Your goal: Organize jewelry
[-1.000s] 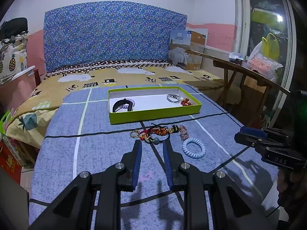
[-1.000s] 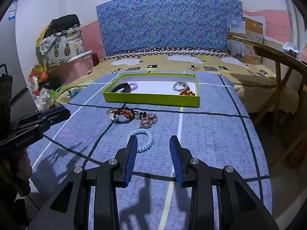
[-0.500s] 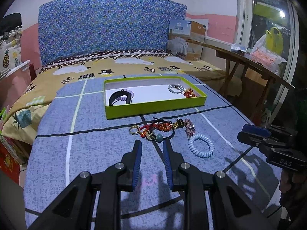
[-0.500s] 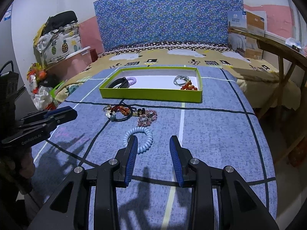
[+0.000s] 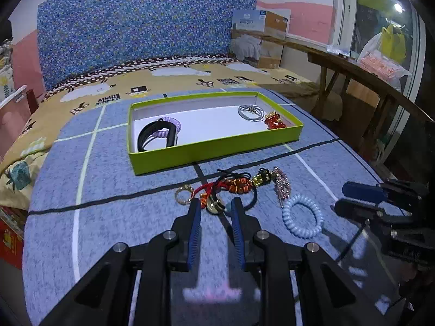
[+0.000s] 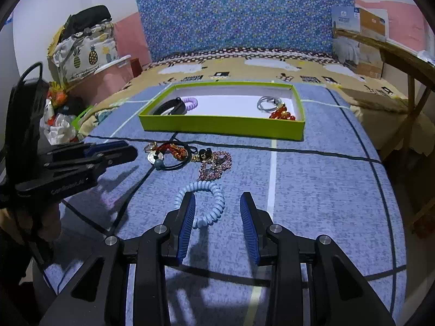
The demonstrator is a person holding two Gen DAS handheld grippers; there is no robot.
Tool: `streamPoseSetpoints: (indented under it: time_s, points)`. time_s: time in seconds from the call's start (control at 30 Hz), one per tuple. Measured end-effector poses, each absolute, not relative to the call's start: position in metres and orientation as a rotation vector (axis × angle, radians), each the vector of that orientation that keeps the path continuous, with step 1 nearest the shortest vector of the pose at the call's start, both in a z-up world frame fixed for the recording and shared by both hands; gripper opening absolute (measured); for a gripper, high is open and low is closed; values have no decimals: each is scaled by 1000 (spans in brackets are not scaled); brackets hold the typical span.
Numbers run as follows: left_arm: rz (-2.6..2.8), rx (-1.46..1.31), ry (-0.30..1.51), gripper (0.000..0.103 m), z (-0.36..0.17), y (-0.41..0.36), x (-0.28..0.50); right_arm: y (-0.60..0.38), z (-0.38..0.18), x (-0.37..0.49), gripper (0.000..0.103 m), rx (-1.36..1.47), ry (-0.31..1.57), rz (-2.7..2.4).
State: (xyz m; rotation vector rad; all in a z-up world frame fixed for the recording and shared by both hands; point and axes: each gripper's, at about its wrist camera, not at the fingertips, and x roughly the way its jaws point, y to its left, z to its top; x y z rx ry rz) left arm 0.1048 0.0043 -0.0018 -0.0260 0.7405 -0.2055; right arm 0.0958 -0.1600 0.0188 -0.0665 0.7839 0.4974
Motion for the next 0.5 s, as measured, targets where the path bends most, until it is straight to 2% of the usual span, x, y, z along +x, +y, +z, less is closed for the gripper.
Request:
streamPoseSetpoints:
  time_s: [0.43,0.5]
  points:
    - [-257,-1,808,24,-15,-5,139,-147,2,115,33,-110,859,510]
    - [-253,10,813,23,-16,-7,140,-146,0,117,26,-117,872,511]
